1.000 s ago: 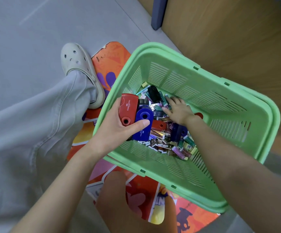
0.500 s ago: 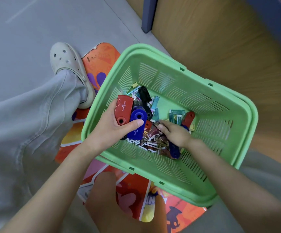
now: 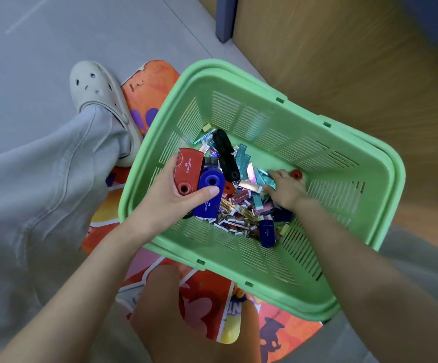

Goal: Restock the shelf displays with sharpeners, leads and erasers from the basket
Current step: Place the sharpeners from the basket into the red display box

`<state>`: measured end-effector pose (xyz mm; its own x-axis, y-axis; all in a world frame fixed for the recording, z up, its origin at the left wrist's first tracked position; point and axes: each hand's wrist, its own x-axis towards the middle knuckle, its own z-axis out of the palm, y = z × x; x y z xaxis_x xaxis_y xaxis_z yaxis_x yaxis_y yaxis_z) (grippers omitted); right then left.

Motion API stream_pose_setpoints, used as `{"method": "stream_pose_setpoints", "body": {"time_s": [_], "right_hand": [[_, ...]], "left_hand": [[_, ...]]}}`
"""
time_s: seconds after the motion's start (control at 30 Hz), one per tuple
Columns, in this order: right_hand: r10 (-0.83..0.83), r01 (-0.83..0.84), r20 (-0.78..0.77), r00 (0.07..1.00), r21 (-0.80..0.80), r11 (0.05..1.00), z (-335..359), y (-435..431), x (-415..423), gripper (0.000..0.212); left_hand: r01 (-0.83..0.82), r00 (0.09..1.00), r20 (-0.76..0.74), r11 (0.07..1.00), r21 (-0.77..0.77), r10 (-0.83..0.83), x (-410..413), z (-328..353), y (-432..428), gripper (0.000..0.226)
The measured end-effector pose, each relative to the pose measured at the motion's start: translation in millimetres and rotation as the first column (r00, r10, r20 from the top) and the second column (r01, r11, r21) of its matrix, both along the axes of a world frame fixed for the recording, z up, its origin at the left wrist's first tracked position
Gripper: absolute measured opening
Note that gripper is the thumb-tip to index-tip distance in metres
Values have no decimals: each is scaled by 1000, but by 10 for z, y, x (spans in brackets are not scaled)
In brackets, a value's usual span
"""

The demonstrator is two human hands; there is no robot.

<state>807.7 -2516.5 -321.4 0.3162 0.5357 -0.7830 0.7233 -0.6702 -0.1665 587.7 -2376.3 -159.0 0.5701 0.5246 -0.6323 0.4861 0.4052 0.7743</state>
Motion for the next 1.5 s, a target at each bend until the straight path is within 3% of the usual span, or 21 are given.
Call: {"method": "stream_pose_setpoints", "body": {"time_s": [0.17,0.27,0.43,0.5,0.57,0.6,0.67,0.77,0.87,1.03,1.17,1.33,1.5], "right_hand": [[-88,90,-139,986,9,996,37,22,-114,45],[-140,147,-125,982,53,988,108,-128,-241,36],[-68,81,-191,979,62,995,336,-362,-550,43],[-94,101,-56,994,139,985,401,-423,-585,54],[-252,224,60,966,294,929,478,-451,-557,42],[-316,287,39,948,322,902,500,-467,-542,32],[-283,292,-72,956,186,938,518,-508,-553,20],[-216,219,-159,964,5,976,462,-607,-605,29],[-222,225,-153,963,3,974,427,-628,-590,45],[-212,213,-103,972,-1,977,378,-648,-589,28],[-87,86,-4,996,-40,995,351,-673,-605,45],[-133,131,-119,984,-30,991,301,-675,-669,63],[-63,60,-114,991,-29,998,300,-637,-677,43]], "left_hand": [[6,1000,1,1000,23,-6,10,-20,21,47],[3,1000,6,999,37,-3,-8,-19,32,43],[-20,999,28,997,68,19,-25,4,43,43],[-21,999,43,997,72,18,-36,11,28,41],[-21,998,53,996,82,17,-44,16,18,41],[-19,998,55,996,86,15,-49,17,18,42],[-12,999,53,995,95,7,-65,16,5,42],[-19,998,57,995,101,13,-85,27,-28,43],[-27,998,62,995,95,21,-82,32,-34,43],[-12,999,36,997,82,9,-64,-6,-24,50],[-12,999,39,998,61,10,-47,-45,-45,45],[-28,999,24,999,45,27,-49,-51,-47,61],[-15,1000,15,999,42,14,-37,-50,-72,59]]}}
